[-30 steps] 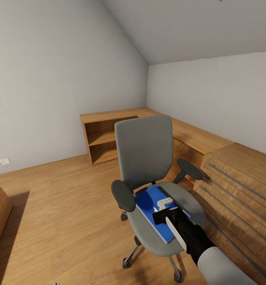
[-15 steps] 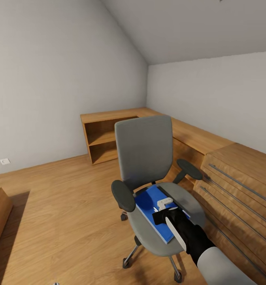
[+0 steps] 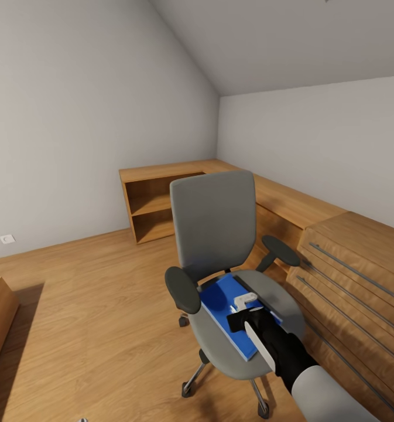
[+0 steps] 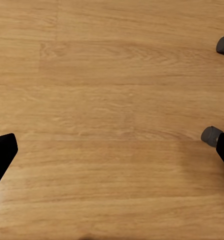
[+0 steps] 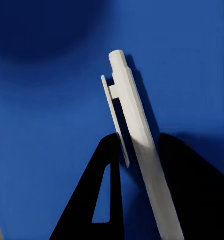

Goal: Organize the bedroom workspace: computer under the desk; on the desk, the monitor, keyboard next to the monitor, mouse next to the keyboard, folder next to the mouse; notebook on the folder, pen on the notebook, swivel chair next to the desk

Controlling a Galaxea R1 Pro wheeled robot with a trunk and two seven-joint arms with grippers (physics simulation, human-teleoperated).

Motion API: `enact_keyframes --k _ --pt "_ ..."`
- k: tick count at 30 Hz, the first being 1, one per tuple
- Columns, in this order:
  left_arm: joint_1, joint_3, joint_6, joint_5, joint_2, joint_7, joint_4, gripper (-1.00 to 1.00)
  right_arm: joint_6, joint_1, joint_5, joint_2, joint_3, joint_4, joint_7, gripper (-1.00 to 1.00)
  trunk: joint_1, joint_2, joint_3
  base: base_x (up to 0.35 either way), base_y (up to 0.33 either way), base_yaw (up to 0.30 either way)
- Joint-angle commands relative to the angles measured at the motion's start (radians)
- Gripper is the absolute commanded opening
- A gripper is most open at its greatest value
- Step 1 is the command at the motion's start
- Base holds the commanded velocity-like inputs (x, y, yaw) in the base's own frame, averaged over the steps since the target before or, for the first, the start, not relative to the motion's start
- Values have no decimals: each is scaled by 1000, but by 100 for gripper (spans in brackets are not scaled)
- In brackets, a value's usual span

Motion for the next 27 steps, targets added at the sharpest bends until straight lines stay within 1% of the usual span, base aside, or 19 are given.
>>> enact_keyframes --k 1,8,27 --pt "0 -2 3 7 1 7 -3 100 5 -1 3 0 2 37 -24 -100 0 0 -1 0 0 0" --pt "0 -2 3 7 1 7 -2 100 4 0 3 1 3 37 -47 -100 0 0 -1 0 0 0" --pt "0 -2 3 7 1 7 -1 100 3 0 3 1 3 37 -50 -100 0 0 -1 0 0 0"
